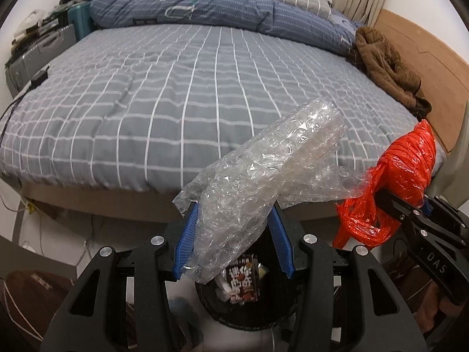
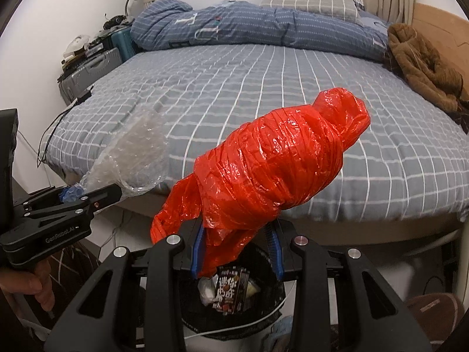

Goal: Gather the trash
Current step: 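Carry the bubble wrap and red bag in both tools toward the bin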

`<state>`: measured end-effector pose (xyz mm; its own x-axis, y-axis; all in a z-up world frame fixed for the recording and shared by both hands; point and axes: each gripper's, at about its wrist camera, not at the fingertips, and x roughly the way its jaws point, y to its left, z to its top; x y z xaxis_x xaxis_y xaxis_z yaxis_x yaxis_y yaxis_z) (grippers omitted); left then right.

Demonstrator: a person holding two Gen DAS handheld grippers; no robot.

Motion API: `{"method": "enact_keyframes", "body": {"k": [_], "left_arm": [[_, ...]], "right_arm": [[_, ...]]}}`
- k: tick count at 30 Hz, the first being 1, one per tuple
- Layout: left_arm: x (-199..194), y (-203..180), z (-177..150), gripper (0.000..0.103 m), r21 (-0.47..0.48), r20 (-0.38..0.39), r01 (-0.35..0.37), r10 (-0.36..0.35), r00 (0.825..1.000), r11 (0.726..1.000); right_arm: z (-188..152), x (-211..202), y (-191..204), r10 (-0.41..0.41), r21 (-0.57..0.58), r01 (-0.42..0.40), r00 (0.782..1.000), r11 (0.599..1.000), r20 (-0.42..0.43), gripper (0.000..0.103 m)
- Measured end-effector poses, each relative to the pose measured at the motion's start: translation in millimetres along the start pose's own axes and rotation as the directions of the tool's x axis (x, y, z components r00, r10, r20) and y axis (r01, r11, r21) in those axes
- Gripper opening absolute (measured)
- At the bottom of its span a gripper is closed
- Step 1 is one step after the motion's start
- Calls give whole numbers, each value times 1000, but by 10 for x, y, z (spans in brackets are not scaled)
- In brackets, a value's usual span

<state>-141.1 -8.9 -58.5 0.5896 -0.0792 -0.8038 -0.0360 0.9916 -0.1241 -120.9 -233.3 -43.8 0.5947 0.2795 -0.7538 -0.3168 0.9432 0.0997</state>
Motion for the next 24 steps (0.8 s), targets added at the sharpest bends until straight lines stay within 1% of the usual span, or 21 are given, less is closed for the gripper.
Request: {"method": "enact_keyframes", "body": {"k": [6,10,12,16,18,21,24], "left_arm": [[115,46,-192,47,5,-51,-10,11,999,1000],[269,92,-288,47,4,-80,-20,20,997,1000],[367,115,-343,47,-1,-96,-7,7,995,1000],[578,158,-440,47,1,-138,-16,16,990,1000],[697,194,-473,47,-6,-158,-15,14,987,1000],[839,236,-493,47,-6,-170,-30,28,985,1000],[999,307,-536,47,-15,-200,-48,44,979,999]], "right_arm": [[-220,86,-23,-5,13,5,998,1000,-60,34],[-329,194,-80,-10,23,12,996,1000,-94,34],[-392,305,-108,-3,36,8,993,999,-120,34],[-520,629,-128,10,50,0,980,999,-198,34],[-547,735,-113,9,46,2,975,999,-222,34],[-580,912,-76,17,45,-6,965,999,-263,34],[-602,1071,-21,36,46,-23,952,999,-306,34]]}}
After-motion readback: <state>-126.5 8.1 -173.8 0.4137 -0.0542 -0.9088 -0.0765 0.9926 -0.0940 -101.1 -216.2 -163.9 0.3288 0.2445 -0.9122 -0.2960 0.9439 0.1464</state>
